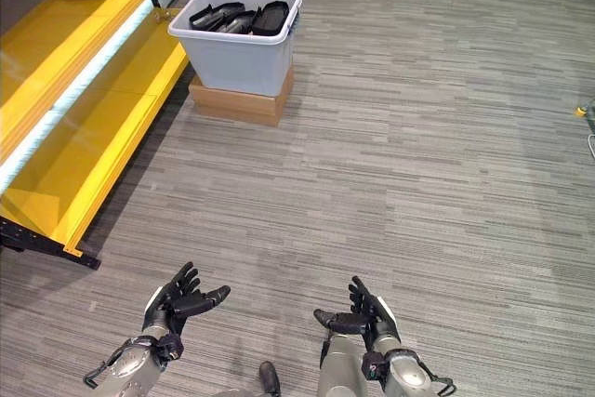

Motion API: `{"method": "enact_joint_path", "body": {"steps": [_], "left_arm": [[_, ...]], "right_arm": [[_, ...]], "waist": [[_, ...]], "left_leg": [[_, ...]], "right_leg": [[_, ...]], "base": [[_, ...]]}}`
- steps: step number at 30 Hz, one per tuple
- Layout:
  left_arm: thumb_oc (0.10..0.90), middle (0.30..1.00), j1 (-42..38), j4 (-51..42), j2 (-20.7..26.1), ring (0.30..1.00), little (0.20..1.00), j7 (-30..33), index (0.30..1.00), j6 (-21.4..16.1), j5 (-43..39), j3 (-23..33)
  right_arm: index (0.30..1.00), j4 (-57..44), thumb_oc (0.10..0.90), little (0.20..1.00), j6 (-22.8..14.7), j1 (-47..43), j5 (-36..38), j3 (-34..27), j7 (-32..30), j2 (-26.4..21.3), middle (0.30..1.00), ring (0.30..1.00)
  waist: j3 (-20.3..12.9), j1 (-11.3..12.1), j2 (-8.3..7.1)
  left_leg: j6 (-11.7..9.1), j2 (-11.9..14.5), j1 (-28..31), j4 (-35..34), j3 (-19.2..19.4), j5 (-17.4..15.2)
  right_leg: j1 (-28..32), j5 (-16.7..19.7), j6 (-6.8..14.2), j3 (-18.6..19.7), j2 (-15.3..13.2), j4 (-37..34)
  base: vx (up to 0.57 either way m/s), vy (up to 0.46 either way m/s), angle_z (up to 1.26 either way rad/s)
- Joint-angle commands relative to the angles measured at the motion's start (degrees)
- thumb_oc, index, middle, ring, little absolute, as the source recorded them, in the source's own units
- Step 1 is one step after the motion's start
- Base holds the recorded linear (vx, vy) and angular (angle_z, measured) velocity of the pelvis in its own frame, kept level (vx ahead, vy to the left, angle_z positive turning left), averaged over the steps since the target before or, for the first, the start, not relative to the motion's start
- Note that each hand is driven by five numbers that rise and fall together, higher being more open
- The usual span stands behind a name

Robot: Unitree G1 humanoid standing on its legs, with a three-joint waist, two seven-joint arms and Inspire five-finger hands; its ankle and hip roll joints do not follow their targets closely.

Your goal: Move parts from the plastic box to the shelf.

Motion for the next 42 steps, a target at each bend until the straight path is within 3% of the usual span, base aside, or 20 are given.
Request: {"method": "enact_joint_path", "body": {"steps": [1, 3, 5, 6, 7, 10, 11, 12, 15, 16, 17, 19, 21, 24, 25, 26, 28, 31, 35, 42], "left_arm": [[0.900, 1.000, -1.3, -6.4, 2.2, 1.000, 1.000, -2.2, 1.000, -5.2, -0.2, 1.9], [0.900, 1.000, -1.0, -5.6, 2.1, 1.000, 1.000, -2.7, 1.000, -5.0, 0.2, 1.6], [0.900, 1.000, -1.7, -5.4, 1.5, 1.000, 1.000, -3.0, 1.000, -5.1, 0.0, 0.6], [0.900, 1.000, -1.8, -5.5, 1.0, 1.000, 1.000, -2.8, 1.000, -5.2, -0.6, 0.5], [0.900, 1.000, -1.8, -5.5, 1.0, 1.000, 1.000, -2.8, 1.000, -5.2, -0.6, 0.5], [0.900, 1.000, -1.8, -5.6, 0.5, 1.000, 1.000, -2.7, 1.000, -5.2, -1.4, 0.5], [0.900, 1.000, -1.8, -5.6, 0.5, 1.000, 1.000, -2.7, 1.000, -5.2, -1.4, 0.5], [0.900, 1.000, -1.8, -5.8, 0.3, 1.000, 1.000, -2.6, 1.000, -5.0, -2.0, 0.4], [0.900, 1.000, -1.7, -5.9, 0.3, 1.000, 1.000, -2.5, 1.000, -4.8, -2.4, 0.4], [0.900, 1.000, -1.2, -6.7, 0.3, 1.000, 1.000, -2.4, 1.000, -4.6, -3.0, 0.8], [0.900, 1.000, -0.8, -6.7, 0.1, 1.000, 1.000, -2.2, 1.000, -4.3, -3.3, 1.0], [0.900, 1.000, -0.4, -6.7, -0.1, 1.000, 1.000, -2.2, 1.000, -4.4, -3.4, 1.0], [0.900, 1.000, 0.4, -6.6, -0.1, 1.000, 1.000, -2.3, 1.000, -4.5, -3.2, 1.1], [0.900, 1.000, 0.6, -6.4, 0.2, 1.000, 1.000, -2.4, 1.000, -4.5, -3.0, 1.0], [0.900, 1.000, 1.2, -6.3, 0.5, 1.000, 1.000, -2.5, 1.000, -4.4, -2.5, 1.1], [0.900, 1.000, 1.2, -6.3, 0.5, 1.000, 1.000, -2.5, 1.000, -4.4, -2.5, 1.1], [0.900, 1.000, 1.4, -6.3, 0.5, 1.000, 1.000, -2.4, 1.000, -4.3, -1.9, 1.3], [0.900, 1.000, 1.2, -6.0, 0.2, 1.000, 1.000, -2.3, 1.000, -4.3, -1.6, 1.7], [0.900, 1.000, 1.1, -5.8, 0.0, 1.000, 1.000, -2.0, 1.000, -4.5, -1.6, 1.3], [0.900, 1.000, 0.5, -6.6, 1.7, 1.000, 1.000, -0.9, 1.000, -4.6, -2.4, 1.2]], "right_arm": [[1.000, -4.8, 0.900, 1.000, -4.7, -2.8, -0.9, -1.5, 1.5, 0.1, 1.000, 1.000], [1.000, -5.0, 0.900, 1.000, -4.7, -2.0, -0.8, -1.8, 1.8, 0.0, 1.000, 1.000], [1.000, -4.4, 0.900, 1.000, -4.9, -2.1, -0.1, -1.7, 1.7, -0.2, 1.000, 1.000], [1.000, -4.6, 0.900, 1.000, -5.2, -2.3, 0.8, -1.8, 1.6, -0.9, 1.000, 1.000], [1.000, -4.6, 0.900, 1.000, -5.2, -2.3, 0.8, -1.7, 1.6, -0.9, 1.000, 1.000], [1.000, -4.7, 0.900, 1.000, -5.5, -2.3, 1.5, -2.0, 1.8, -1.8, 1.000, 1.000], [1.000, -4.7, 0.900, 1.000, -5.5, -2.3, 1.5, -2.0, 1.8, -1.7, 1.000, 1.000], [1.000, -4.4, 0.900, 1.000, -5.7, -1.8, 1.5, -2.0, 1.8, -2.3, 1.000, 1.000], [1.000, -4.5, 0.900, 1.000, -5.6, -1.8, 1.5, -2.1, 1.8, -2.5, 1.000, 1.000], [1.000, -4.8, 0.900, 1.000, -5.6, -1.9, 1.3, -2.3, 1.4, -3.1, 1.000, 1.000], [1.000, -4.6, 0.900, 1.000, -5.5, -2.0, 1.4, -2.5, 1.0, -3.1, 1.000, 1.000], [1.000, -4.3, 0.900, 1.000, -5.5, -2.2, 1.6, -2.8, 0.6, -3.2, 1.000, 1.000], [1.000, -4.1, 0.900, 1.000, -5.6, -1.8, 2.0, -3.1, 0.3, -2.9, 1.000, 1.000], [1.000, -4.1, 0.900, 1.000, -5.6, -1.5, 2.0, -3.2, 0.3, -2.8, 1.000, 1.000], [1.000, -3.9, 0.900, 1.000, -5.7, -0.8, 1.5, -3.2, 0.2, -2.4, 1.000, 1.000], [1.000, -3.9, 0.900, 1.000, -5.7, -0.8, 1.5, -3.2, 0.2, -2.4, 1.000, 1.000], [1.000, -3.6, 0.900, 1.000, -5.9, -0.4, 0.7, -3.1, 0.2, -2.3, 1.000, 1.000], [1.000, -3.2, 0.900, 1.000, -6.0, -0.2, 0.0, -3.0, 0.2, -2.4, 1.000, 1.000], [1.000, -3.0, 0.900, 1.000, -6.0, 0.0, -0.5, -2.6, 0.4, -1.5, 1.000, 1.000], [1.000, -4.0, 0.900, 1.000, -5.4, -2.0, -1.1, -1.0, 0.7, 0.2, 1.000, 1.000]], "waist": [[-3.3, -0.5, -0.52], [-4.4, -0.7, -1.09], [-5.6, -1.7, -0.88], [-6.8, -2.5, -0.24], [-6.9, -2.5, -0.38], [-8.2, -2.3, 0.48], [-8.3, -2.4, 0.34], [-8.0, -1.3, -0.83], [-7.6, -1.0, -1.66], [-5.9, 0.5, -3.25], [-5.3, 1.0, -3.66], [-4.4, 2.3, -4.43], [-3.8, 3.5, -5.49], [-3.6, 3.7, -5.78], [-3.9, 4.0, -5.48], [-3.8, 4.0, -5.54], [-4.1, 4.2, -4.48], [-4.7, 4.6, -3.41], [-6.5, 4.5, -2.64], [-8.1, 5.9, -4.36]], "left_leg": [[-4.0, 2.1, 7.9, -0.7, -2.7, -6.1], [-5.3, 3.3, 10.4, -0.7, -3.0, -7.2], [-6.1, 5.9, 11.0, 1.7, -3.8, -7.5], [-6.8, 8.4, 10.6, 5.0, -4.9, -5.7], [-6.8, 8.3, 10.4, 5.0, -5.0, -5.6], [-8.2, 11.5, 8.5, 10.9, -5.6, 1.2], [-8.2, 11.3, 8.4, 10.8, -5.6, 1.4], [-8.5, 12.9, 2.8, 23.8, -6.8, 8.4], [-8.4, 12.9, 0.1, 30.3, -7.5, 11.1], [-8.0, 13.2, -4.8, 39.8, -7.4, 12.8], [-7.4, 14.1, -5.7, 40.6, -6.0, 12.3], [-6.7, 11.8, -11.0, 41.3, -5.6, 8.1], [-6.0, 9.5, -17.7, 35.3, -4.4, 4.8], [-6.2, 9.9, -18.8, 32.8, -3.9, 5.0], [-7.3, 10.8, -18.2, 17.0, -2.9, 7.8], [-7.3, 10.8, -18.0, 16.8, -2.8, 7.9], [-9.0, 11.9, -17.9, 8.1, -3.7, 13.1], [-10.4, 12.6, -16.9, -0.3, -5.1, 15.8], [-11.1, 13.0, -15.3, -0.7, -3.7, 16.5], [-5.9, 7.3, -14.7, 3.0, -2.3, 9.9]], "right_leg": [[2.0, 8.5, 3.2, 0.5, -1.0, -2.6], [3.5, 8.5, 2.8, -1.3, -0.8, -3.2], [5.5, 8.1, 1.6, 0.0, 1.4, -2.4], [5.8, 6.2, -0.3, 0.2, 4.3, -0.5], [5.6, 6.3, -0.3, 0.2, 4.2, -0.5], [7.4, 3.0, -3.3, -0.1, 8.0, 0.3], [7.3, 3.1, -3.3, -0.1, 7.8, 0.2], [11.8, 0.5, -6.1, -0.3, 10.5, -2.5], [13.4, 0.0, -7.2, -0.3, 10.9, -3.5], [16.2, -1.1, -8.5, -0.2, 11.2, -4.5], [17.4, -1.8, -8.9, 0.0, 11.4, -4.9], [19.2, -2.3, -8.8, 1.0, 11.1, -5.3], [21.6, -3.4, -8.3, 2.0, 10.7, -5.8], [22.4, -3.6, -8.1, 2.1, 10.5, -5.9], [24.1, -4.8, -7.2, 2.2, 10.4, -6.0], [24.2, -4.8, -7.2, 2.2, 10.3, -6.0], [25.7, -5.9, -7.0, 2.2, 11.2, -6.1], [27.9, -7.7, -6.5, 2.6, 11.7, -6.1], [29.9, -8.8, -5.8, 2.5, 11.3, -6.3], [28.9, -9.6, -2.1, 3.1, 5.1, 1.5]], "base": [[0.37, -0.162, 0.34], [0.39, -0.224, 0.47], [0.46, -0.324, 0.72], [0.38, -0.279, 0.74], [0.36, -0.266, 0.57], [0.27, -0.220, -0.12], [0.38, -0.416, -0.16], [0.27, -0.316, -0.05], [0.20, -0.282, -0.13], [0.20, -0.261, -0.26], [0.27, -0.285, -0.11], [0.18, -0.084, -0.13], [0.20, -0.034, -0.09], [0.18, 0.023, -0.28], [0.23, 0.083, -0.17], [0.32, 0.129, -0.02], [0.18, 0.083, 0.06], [0.33, 0.175, -0.12], [0.24, 0.165, -0.31], [0.26, 0.267, -0.10]]}}
